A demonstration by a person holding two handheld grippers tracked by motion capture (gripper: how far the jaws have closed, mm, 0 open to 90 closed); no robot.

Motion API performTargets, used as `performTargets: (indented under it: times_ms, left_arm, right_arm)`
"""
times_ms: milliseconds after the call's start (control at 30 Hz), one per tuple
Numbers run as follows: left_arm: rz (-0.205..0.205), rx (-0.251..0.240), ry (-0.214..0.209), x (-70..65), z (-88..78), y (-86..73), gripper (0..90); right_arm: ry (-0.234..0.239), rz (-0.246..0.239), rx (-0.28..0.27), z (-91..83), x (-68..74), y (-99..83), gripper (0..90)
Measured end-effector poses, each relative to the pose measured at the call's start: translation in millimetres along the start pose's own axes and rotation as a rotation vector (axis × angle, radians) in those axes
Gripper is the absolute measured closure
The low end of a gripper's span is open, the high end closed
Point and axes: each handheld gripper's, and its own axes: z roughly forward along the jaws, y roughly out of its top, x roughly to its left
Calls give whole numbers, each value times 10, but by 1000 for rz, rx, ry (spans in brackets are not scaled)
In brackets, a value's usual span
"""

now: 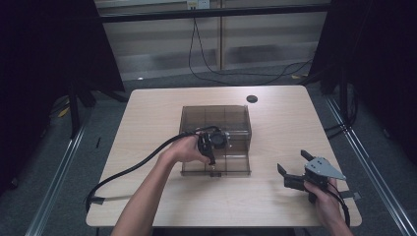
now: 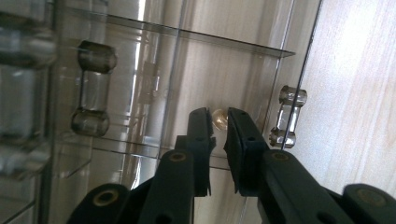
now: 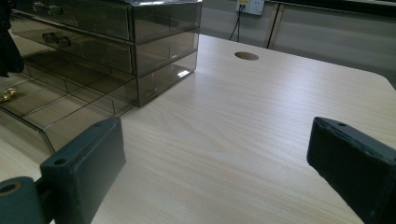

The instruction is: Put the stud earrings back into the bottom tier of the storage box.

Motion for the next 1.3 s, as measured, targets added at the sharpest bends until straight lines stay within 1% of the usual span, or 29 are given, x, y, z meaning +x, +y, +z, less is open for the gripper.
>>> performTargets:
  times_ms: [33,100,167,300,333,433,467,500,533,567,667,700,733,767,800,833,867,900,933,967,1000,1033,1067,1100,1133,1167,1233,1267,1300]
  left_arm:
    - [-17,-26,11,-6,-10,-14,796]
    - [-8,-26,0,7,-69,-29,768]
    - [-15,-49,21,-23,-112,-49,748]
    - [-40,-82,18,-35,-202,-108,699]
    - [-71,-116,32,-48,-251,-179,673]
    - [-83,-136,26,-50,-309,-257,595]
    - [-102,-167,64,-79,-361,-329,555]
    - [-102,-167,64,-79,-361,-329,496]
    - [-97,-188,70,-108,-426,-394,471]
    - [-97,-188,70,-108,-426,-394,451]
    - [-127,-247,110,-168,-518,-538,388]
    - [-127,-247,110,-168,-518,-538,350]
    - [-164,-291,159,-164,-562,-626,313]
    - [-164,-291,159,-164,-562,-626,310]
    - [-213,-337,211,-142,-603,-730,300]
    - [-213,-337,211,-142,-603,-730,267]
    - [-254,-394,202,-123,-629,-847,243]
    - [-254,-394,202,-123,-629,-847,232]
    - [-290,-427,223,-125,-639,-955,224]
    - [-290,-427,223,-125,-639,-955,204]
    - [-295,-425,223,-120,-644,-1065,181]
    - [-324,-448,226,-133,-625,-1107,171]
    - [-303,-427,231,-121,-639,-1163,169]
    - [-303,-427,231,-121,-639,-1163,153]
    - [-352,-455,239,-139,-625,-1245,133]
    - [-365,-463,254,-163,-619,-1283,134]
    - [-371,-469,259,-187,-615,-1324,126]
    - [-388,-489,257,-232,-605,-1424,118]
    - [-377,-476,258,-244,-605,-1480,104]
  right_arm:
    - [1,-3,1,1,-5,0,37]
    - [-6,-2,0,-2,-4,0,37]
    - [-2,-2,-2,1,-3,-1,37]
    - [-4,-2,0,-3,-3,-1,37]
    - [-4,-2,0,-2,-3,0,37]
    - [-4,-1,0,0,-4,-1,37]
    - [-9,-2,1,-1,-4,0,37]
    - [-8,-2,1,0,-6,0,37]
    - [-8,-1,1,1,-6,0,37]
    - [-9,0,2,1,-6,1,37]
    - [-9,1,1,3,-5,1,37]
    - [-9,1,1,3,-5,1,37]
    - [-9,-1,1,2,-4,0,37]
    - [-7,-2,-1,3,-5,0,37]
    - [-8,-2,-1,3,-5,0,37]
    - [-8,-2,-1,3,-5,0,37]
    - [-12,-1,2,1,-6,0,37]
    - [-12,-1,2,1,-6,0,37]
    - [-12,-1,1,1,-5,0,37]
    - [-12,1,3,2,-5,1,37]
    - [-11,3,2,4,-6,1,37]
    - [-14,1,3,3,-8,0,37]
    - [-14,2,2,4,-8,1,37]
    - [-13,2,1,5,-7,0,37]
    - [-15,2,3,2,-6,1,37]
    - [-15,1,3,2,-5,1,37]
    - [-16,1,2,2,-4,1,37]
    - [-17,3,2,0,-4,0,37]
    - [-13,6,0,0,-4,1,37]
